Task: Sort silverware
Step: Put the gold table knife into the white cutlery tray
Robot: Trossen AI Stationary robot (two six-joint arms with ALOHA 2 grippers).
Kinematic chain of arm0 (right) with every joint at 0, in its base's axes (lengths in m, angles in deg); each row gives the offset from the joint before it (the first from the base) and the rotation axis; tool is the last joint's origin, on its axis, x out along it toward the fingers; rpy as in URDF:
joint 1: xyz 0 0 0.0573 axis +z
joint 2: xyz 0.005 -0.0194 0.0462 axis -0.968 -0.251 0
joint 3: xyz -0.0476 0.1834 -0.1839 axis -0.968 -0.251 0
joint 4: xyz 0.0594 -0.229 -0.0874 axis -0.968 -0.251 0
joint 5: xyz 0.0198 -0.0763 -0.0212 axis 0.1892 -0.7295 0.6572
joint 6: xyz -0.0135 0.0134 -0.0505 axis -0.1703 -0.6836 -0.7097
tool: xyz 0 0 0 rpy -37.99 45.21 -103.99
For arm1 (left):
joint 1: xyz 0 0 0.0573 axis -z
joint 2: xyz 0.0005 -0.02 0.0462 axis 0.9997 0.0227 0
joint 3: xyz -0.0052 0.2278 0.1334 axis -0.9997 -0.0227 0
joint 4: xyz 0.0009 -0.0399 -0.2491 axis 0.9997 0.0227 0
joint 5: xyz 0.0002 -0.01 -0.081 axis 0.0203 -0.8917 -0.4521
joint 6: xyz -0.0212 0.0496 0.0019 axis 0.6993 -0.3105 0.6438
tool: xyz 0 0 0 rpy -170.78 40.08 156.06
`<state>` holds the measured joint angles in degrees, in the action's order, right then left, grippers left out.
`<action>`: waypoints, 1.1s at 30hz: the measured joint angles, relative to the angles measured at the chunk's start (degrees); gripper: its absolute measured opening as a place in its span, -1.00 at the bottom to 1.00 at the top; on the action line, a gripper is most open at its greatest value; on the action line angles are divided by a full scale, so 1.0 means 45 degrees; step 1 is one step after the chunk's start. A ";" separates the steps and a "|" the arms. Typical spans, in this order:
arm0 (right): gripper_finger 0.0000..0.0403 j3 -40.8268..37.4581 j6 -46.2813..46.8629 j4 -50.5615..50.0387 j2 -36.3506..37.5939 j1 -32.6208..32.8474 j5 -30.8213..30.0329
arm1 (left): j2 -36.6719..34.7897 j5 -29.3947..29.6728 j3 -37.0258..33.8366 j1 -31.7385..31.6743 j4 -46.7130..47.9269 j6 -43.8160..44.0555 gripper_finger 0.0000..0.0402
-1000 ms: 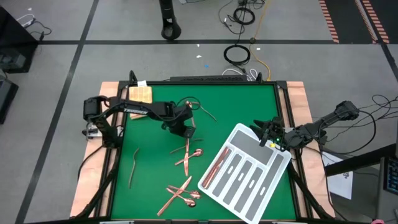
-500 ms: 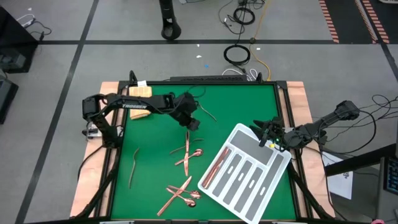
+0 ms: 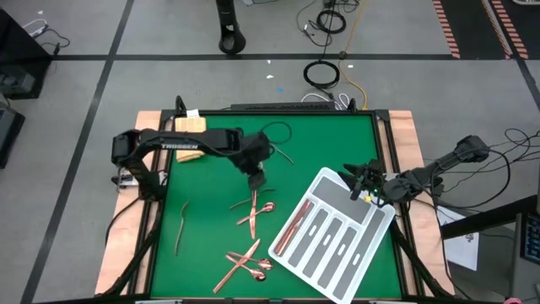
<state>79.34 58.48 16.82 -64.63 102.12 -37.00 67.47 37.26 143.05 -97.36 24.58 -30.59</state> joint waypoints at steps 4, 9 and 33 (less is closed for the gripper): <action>0.09 0.0000 0.0237 0.0003 -0.0075 0.0000 0.0004 | 0.0033 0.1372 0.0099 0.0409 0.0878 -0.0487 0.10; 0.09 0.0000 0.0273 0.0004 -0.0077 0.0000 0.0003 | 0.0494 0.2026 0.0094 0.0094 0.1342 0.3161 0.10; 0.09 0.0000 0.0609 0.0005 -0.0106 0.0001 0.0000 | 0.2696 0.2235 0.0084 0.1088 0.0928 1.0116 0.10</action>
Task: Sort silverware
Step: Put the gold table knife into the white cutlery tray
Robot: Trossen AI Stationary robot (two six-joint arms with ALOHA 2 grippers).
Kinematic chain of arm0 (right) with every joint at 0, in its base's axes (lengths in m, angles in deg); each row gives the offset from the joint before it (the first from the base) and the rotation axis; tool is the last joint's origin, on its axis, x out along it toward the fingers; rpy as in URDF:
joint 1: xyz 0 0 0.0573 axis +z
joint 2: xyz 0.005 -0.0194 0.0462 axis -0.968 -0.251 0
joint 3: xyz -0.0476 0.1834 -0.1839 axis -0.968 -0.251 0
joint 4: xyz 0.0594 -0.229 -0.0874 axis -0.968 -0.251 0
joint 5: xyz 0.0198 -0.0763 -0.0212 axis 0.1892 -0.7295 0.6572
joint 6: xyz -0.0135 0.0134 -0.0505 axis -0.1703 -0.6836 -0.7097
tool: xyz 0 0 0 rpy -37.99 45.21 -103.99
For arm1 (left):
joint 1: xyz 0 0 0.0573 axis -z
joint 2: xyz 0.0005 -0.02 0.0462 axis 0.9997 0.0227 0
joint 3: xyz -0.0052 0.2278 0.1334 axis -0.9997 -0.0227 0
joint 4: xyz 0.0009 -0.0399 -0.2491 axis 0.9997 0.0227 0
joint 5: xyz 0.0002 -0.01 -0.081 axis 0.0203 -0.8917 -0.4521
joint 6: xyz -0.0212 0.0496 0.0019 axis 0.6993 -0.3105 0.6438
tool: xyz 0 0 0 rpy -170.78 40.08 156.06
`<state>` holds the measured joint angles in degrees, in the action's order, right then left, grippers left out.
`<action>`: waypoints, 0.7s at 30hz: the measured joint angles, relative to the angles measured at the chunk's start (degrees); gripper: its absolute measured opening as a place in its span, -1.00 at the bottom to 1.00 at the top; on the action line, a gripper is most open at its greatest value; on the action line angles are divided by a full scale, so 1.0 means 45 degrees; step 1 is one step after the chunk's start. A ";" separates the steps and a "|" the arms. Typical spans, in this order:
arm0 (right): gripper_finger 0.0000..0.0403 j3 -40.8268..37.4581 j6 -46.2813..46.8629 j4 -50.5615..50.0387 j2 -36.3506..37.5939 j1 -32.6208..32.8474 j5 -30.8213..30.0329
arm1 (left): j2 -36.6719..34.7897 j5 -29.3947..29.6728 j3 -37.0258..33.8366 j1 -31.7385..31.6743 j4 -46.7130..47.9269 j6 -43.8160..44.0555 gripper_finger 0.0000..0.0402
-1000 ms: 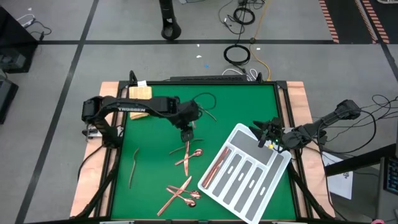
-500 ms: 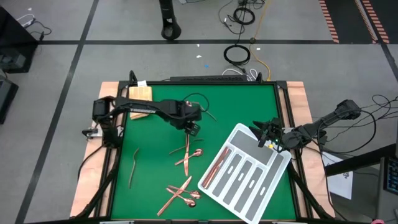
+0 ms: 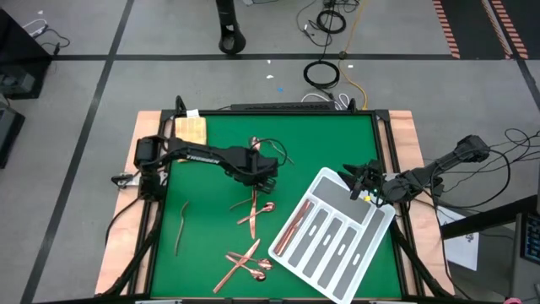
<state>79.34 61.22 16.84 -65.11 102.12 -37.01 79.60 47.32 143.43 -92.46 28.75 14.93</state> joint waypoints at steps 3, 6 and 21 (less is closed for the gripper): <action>0.09 0.0000 0.0000 0.0000 0.0000 0.0000 0.0000 | 0.0039 0.0206 0.0000 0.0144 -0.0012 0.0294 0.10; 0.09 0.0000 0.0001 0.0000 0.0000 0.0004 0.0000 | 0.0265 0.0323 0.0000 0.0227 -0.0022 0.0386 0.10; 0.09 0.0000 -0.0004 0.0000 -0.0005 -0.0001 0.0000 | 0.1718 -0.0393 0.0052 0.0235 -0.0661 0.0609 -0.25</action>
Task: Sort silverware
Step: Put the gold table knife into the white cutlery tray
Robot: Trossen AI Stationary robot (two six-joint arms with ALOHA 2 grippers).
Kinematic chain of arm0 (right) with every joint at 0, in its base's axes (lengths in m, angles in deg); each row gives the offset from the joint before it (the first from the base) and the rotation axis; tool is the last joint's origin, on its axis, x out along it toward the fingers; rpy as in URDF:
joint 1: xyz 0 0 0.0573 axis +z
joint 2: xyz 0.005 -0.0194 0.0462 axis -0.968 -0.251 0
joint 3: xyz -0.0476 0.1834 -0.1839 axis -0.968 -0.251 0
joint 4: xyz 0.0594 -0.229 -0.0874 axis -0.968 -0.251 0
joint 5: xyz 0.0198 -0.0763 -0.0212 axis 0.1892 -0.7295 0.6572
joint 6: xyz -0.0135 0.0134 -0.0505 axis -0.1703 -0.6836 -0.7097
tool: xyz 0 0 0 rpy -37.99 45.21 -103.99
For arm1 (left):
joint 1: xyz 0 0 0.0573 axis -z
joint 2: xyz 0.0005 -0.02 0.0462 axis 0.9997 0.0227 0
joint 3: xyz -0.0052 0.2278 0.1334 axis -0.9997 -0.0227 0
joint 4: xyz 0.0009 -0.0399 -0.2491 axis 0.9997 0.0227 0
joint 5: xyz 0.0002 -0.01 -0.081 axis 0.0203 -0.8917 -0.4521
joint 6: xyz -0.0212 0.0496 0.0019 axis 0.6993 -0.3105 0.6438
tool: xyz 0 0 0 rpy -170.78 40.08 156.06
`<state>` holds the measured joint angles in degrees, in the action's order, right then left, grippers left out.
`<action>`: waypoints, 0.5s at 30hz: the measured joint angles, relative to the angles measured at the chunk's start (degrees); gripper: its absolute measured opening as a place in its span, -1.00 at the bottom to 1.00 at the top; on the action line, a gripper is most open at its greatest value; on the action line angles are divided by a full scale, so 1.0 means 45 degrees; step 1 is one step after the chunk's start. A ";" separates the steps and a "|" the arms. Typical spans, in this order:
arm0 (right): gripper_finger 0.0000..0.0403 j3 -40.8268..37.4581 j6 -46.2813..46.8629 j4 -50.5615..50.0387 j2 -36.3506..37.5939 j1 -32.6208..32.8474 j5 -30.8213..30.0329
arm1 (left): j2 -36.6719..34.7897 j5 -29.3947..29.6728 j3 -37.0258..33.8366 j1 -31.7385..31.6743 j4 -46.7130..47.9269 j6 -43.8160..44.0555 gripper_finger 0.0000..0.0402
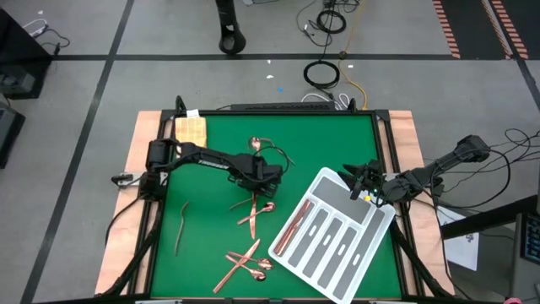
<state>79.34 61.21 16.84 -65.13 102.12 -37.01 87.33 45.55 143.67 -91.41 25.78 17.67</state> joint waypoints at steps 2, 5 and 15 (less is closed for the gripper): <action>0.09 0.0000 0.0000 0.0000 0.0000 0.0005 0.0005 | 0.0011 -0.0123 -0.0013 -0.0013 -0.0015 -0.0109 -0.49; 0.09 0.0000 -0.0012 0.0000 -0.0005 0.0003 0.0003 | -0.0117 -0.0199 -0.0018 -0.0008 -0.0057 -0.0346 -0.72; 0.09 0.0000 -0.0010 0.0000 -0.0015 0.0002 0.0000 | -0.0696 -0.0865 -0.0086 -0.0120 0.0144 -0.0248 -0.72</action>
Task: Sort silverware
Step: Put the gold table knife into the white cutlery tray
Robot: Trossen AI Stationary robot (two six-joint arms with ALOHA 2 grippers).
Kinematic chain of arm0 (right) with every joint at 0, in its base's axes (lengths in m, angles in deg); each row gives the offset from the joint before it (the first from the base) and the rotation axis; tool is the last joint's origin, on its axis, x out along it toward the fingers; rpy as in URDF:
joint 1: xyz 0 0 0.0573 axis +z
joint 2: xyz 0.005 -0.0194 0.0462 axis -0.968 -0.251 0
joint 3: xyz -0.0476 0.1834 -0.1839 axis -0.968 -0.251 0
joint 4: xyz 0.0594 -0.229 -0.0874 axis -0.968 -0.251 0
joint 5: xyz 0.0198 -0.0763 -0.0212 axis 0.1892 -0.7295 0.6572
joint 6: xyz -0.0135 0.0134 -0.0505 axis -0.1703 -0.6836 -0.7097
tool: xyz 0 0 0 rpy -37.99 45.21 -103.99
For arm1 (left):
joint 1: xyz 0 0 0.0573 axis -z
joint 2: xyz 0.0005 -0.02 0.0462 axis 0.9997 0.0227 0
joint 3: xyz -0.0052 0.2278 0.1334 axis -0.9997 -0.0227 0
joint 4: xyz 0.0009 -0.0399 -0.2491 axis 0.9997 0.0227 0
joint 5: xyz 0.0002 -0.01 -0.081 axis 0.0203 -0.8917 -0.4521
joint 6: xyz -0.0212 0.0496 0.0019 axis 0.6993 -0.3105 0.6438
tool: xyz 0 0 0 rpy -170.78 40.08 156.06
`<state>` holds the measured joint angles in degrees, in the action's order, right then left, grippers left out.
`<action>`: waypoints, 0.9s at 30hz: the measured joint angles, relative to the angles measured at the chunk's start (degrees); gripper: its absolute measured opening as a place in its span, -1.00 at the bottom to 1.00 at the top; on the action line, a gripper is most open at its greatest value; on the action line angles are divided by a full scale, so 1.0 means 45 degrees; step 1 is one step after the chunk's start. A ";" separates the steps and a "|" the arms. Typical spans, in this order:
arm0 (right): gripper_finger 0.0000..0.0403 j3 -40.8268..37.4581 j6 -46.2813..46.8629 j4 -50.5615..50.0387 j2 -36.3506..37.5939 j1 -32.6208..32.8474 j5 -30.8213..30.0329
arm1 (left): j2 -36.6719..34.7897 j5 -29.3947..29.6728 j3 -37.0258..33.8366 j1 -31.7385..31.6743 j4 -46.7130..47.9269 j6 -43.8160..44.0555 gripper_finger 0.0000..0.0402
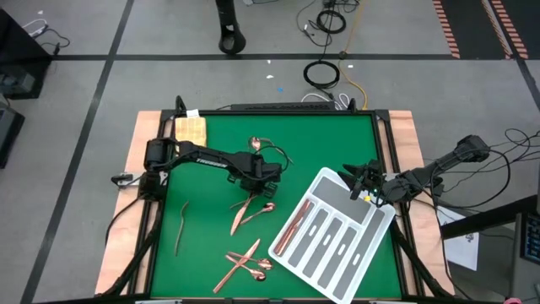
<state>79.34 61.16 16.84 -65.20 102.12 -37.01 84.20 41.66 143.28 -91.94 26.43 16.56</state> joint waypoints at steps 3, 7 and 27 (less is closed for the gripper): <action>0.09 0.0000 0.0005 0.0000 0.0000 -0.0002 0.0000 | -0.0426 -0.0042 0.0000 -0.0023 0.0115 0.0000 -0.72; 0.09 0.0000 0.0005 0.0000 0.0000 -0.0001 0.0000 | -0.1124 -0.0030 0.0074 -0.0159 0.0448 -0.0020 -0.72; 0.09 0.0000 0.0011 -0.0002 -0.0071 0.0000 -0.0057 | -0.2772 0.0822 0.2129 0.1714 -0.5454 -2.4967 -0.72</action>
<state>79.34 61.21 16.83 -65.52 102.12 -37.26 71.73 45.36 152.86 -84.23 1.88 -95.79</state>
